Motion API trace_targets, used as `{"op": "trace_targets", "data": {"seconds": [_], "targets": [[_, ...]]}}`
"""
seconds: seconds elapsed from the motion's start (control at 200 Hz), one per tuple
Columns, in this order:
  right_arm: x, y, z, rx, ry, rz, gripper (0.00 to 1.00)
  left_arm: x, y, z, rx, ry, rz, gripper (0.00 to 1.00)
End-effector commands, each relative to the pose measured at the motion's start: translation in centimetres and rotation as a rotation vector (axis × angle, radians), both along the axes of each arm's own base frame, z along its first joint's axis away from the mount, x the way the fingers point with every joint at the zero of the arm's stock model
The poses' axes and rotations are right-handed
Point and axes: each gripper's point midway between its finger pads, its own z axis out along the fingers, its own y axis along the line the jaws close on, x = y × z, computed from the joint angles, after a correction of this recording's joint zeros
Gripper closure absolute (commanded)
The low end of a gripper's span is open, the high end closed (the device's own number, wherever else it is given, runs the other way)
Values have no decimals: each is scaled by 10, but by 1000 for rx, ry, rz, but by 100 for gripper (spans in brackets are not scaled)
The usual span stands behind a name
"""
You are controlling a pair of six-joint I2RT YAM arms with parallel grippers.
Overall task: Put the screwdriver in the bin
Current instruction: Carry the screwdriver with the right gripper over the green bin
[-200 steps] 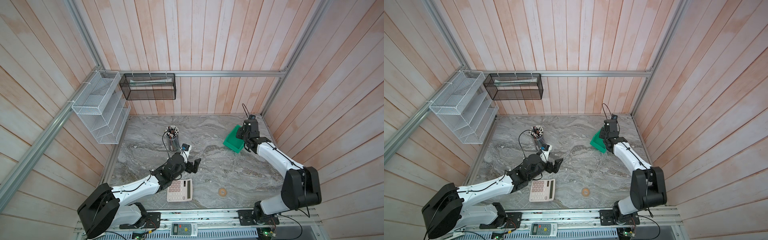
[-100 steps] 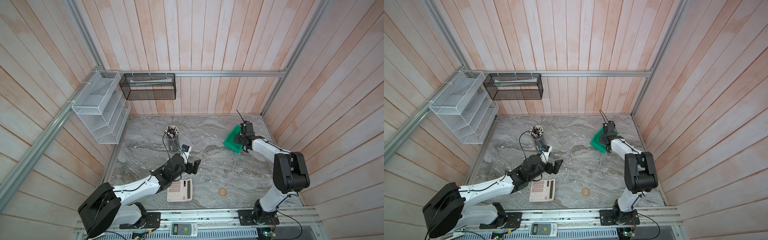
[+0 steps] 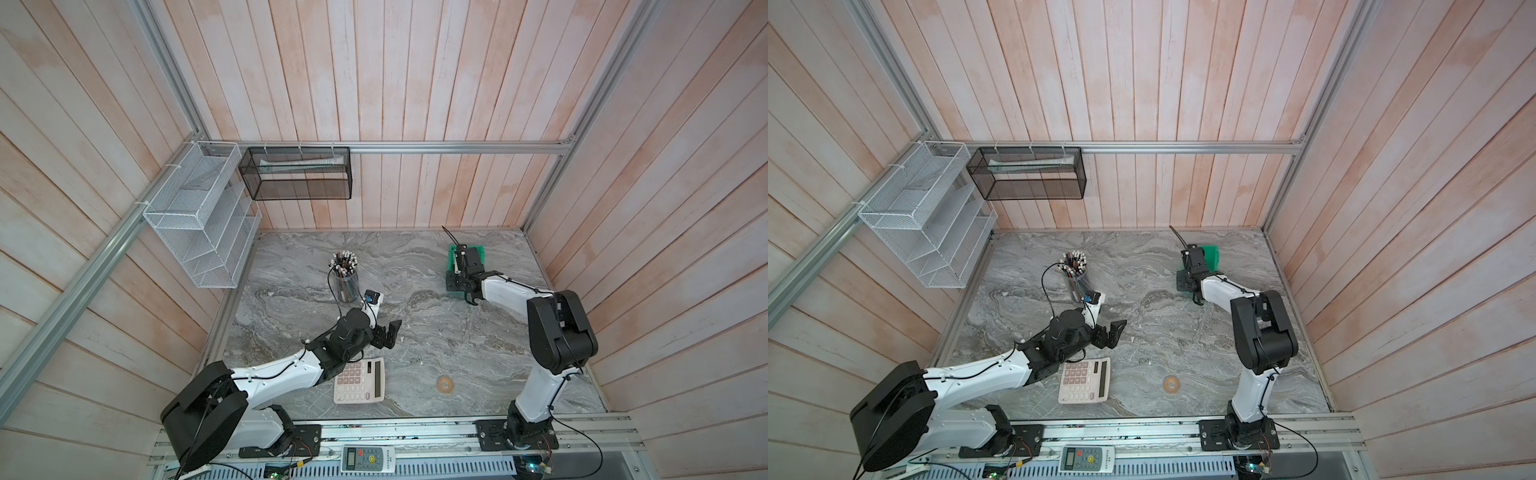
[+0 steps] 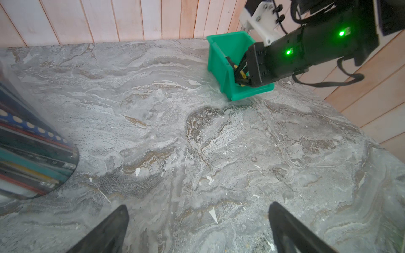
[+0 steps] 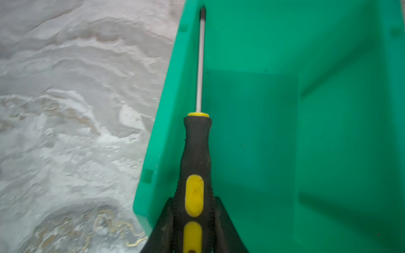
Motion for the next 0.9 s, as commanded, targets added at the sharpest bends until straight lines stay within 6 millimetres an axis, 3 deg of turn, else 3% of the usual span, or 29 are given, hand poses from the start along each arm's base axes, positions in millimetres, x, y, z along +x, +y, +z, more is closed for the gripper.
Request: {"op": "trace_targets", "data": {"seconds": [0.0, 0.04, 0.08, 0.27, 0.43, 0.635, 0.76, 0.895], "targets": [[-7, 50, -1, 2, 7, 172, 93, 0, 9, 8, -12, -23, 36, 0], [-8, 56, 0, 12, 4, 192, 93, 0, 11, 9, -11, -27, 43, 0], [-15, 76, 3, 22, 0, 241, 93, 0, 13, 8, -4, -28, 48, 0], [-32, 97, 21, 75, -7, 332, 92, 1, 16, 12, 8, -42, 60, 0], [-43, 87, 46, 106, -47, 300, 92, 2, 13, 17, -9, -47, 54, 0], [-34, 78, 66, 221, -41, 178, 91, 8, 5, 23, 0, -64, 39, 0], [-32, 81, 61, 318, 3, 98, 90, 15, -3, 42, 12, -110, 24, 0], [-37, 91, 72, 502, -45, 56, 88, 23, -17, 67, 59, -202, -47, 0]]}}
